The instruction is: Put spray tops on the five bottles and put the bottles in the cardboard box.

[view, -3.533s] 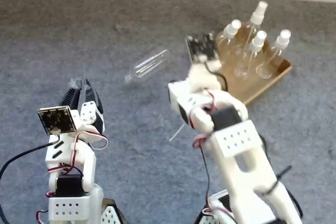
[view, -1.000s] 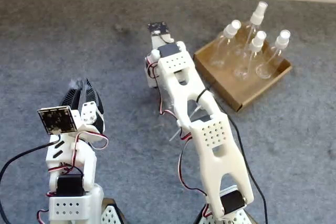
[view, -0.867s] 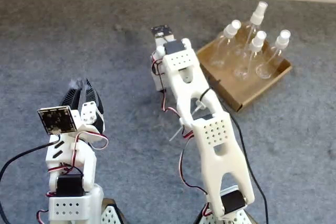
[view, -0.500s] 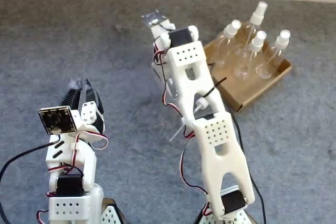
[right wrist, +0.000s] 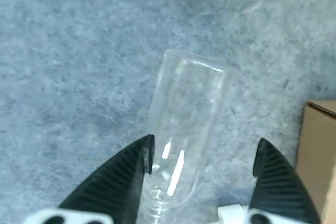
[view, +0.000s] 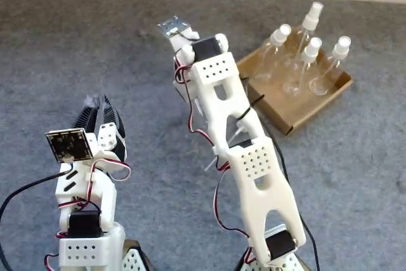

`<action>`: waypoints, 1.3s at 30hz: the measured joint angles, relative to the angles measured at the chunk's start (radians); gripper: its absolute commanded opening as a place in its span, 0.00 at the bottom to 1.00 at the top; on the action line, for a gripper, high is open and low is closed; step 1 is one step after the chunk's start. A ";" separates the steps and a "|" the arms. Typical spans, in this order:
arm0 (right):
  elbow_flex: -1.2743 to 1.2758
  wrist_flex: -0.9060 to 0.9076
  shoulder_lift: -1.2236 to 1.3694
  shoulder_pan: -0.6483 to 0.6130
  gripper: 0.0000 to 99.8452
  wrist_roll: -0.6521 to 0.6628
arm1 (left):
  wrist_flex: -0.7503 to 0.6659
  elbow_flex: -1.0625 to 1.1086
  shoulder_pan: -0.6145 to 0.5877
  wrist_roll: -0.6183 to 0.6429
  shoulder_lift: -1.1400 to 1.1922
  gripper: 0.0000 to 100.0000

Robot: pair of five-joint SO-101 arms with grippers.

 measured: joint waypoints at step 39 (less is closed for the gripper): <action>0.339 0.005 -0.528 -0.032 0.12 0.098 | 0.009 0.000 0.000 0.000 0.000 0.01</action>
